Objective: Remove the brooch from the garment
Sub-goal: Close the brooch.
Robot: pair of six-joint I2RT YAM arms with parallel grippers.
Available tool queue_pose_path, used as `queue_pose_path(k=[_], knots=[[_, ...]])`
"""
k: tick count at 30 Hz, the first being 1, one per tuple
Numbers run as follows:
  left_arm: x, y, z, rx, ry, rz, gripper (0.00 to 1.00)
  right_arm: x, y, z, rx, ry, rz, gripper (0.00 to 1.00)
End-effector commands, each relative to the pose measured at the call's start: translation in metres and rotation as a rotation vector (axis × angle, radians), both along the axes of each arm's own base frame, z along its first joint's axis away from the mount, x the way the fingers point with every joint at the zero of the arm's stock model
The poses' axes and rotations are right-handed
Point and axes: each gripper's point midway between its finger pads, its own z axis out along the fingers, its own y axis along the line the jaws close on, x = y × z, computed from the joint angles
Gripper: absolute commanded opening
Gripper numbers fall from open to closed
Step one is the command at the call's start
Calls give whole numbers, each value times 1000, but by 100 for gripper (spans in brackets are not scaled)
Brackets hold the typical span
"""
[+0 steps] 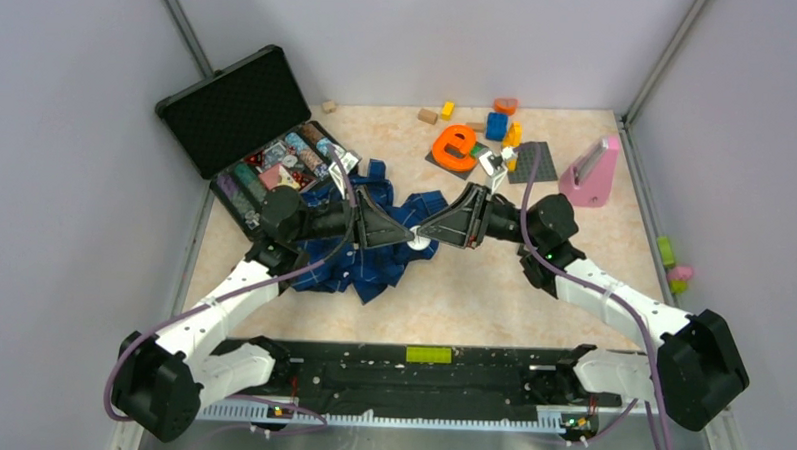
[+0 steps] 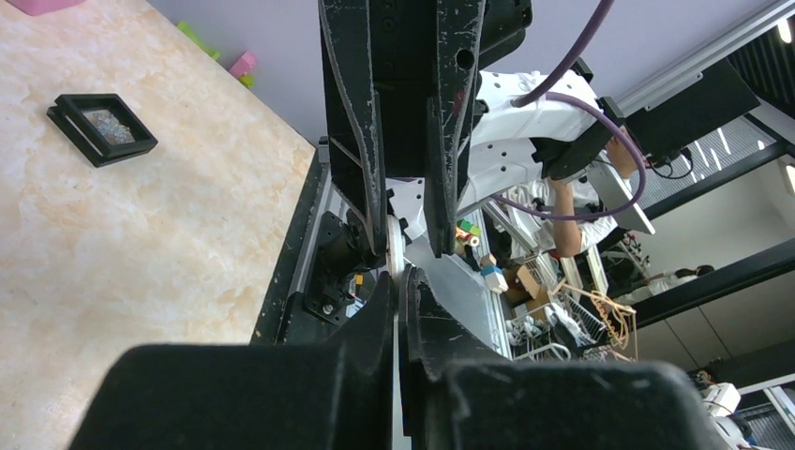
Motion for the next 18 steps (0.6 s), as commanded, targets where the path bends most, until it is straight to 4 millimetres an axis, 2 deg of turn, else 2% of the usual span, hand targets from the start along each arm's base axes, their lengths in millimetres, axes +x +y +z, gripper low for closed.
queue_pose_path(k=[1,18], knots=[[-2,1,14,-44,-48,11,0,-7,-2,15,29,-60,4,27],[-1,1,23,-99,-4,11,0,-5,6,-1,-52,-89,-17,13]])
